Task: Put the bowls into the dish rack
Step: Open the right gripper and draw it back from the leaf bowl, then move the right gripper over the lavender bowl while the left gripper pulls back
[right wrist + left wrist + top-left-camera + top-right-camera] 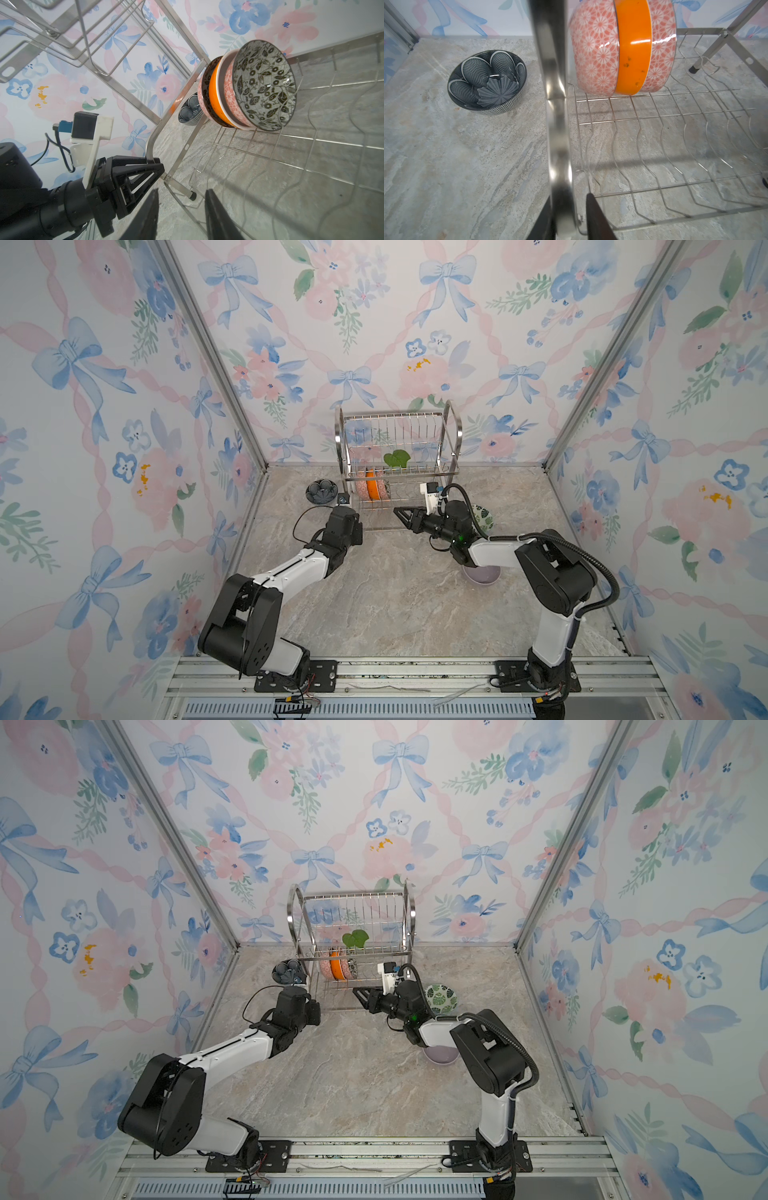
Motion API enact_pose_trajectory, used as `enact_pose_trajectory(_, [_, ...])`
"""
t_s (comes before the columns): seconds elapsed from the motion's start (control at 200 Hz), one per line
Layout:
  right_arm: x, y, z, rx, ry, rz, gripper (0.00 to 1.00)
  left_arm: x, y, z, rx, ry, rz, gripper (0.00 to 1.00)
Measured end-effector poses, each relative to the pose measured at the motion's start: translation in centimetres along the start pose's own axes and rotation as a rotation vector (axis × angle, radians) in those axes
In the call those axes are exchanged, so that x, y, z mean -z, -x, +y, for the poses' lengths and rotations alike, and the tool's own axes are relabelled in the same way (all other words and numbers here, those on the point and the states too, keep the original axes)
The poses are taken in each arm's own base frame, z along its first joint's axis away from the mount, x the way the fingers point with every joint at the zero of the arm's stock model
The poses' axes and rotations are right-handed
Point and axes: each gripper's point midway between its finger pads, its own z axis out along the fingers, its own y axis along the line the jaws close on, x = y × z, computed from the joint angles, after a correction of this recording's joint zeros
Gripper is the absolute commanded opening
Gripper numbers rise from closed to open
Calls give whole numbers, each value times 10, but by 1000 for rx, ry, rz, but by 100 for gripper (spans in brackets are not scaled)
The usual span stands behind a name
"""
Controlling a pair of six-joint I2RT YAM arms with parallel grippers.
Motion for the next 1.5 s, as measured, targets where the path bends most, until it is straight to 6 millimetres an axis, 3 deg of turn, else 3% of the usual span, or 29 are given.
enact_pose_trajectory(0.16, [5,-1,0,29,-22,15,47,5,1,0,-16,-1,-1,51])
enact_pose_trajectory(0.19, [6,0,0,35,-28,17,49,6,2,0,-18,0,-3,62])
enact_pose_trajectory(0.285, [9,4,2,59,-47,17,56,10,7,1,-20,2,-16,65])
enact_pose_trajectory(0.3, [10,4,3,64,-47,19,57,11,7,1,-19,3,-17,81])
enact_pose_trajectory(0.315, [10,4,3,65,-52,18,58,11,8,1,-25,4,-18,87])
enact_pose_trajectory(0.425, [13,4,1,89,-84,31,67,15,9,3,-21,7,-22,98])
enact_pose_trajectory(0.645, [22,-3,3,155,-158,78,100,24,17,4,-13,7,-43,98])
enact_pose_trajectory(0.91, [46,9,15,229,-260,93,97,40,22,7,-1,5,-53,98])
enact_pose_trajectory(1.105, [76,4,-2,267,-451,157,97,63,29,6,25,-12,-109,98])
enact_pose_trajectory(1.335, [124,-5,-19,327,-705,249,97,86,29,-37,-22,-115,-168,98])
enact_pose_trajectory(1.5, [161,-8,-24,353,-830,303,96,98,15,-72,-71,-210,-200,98])
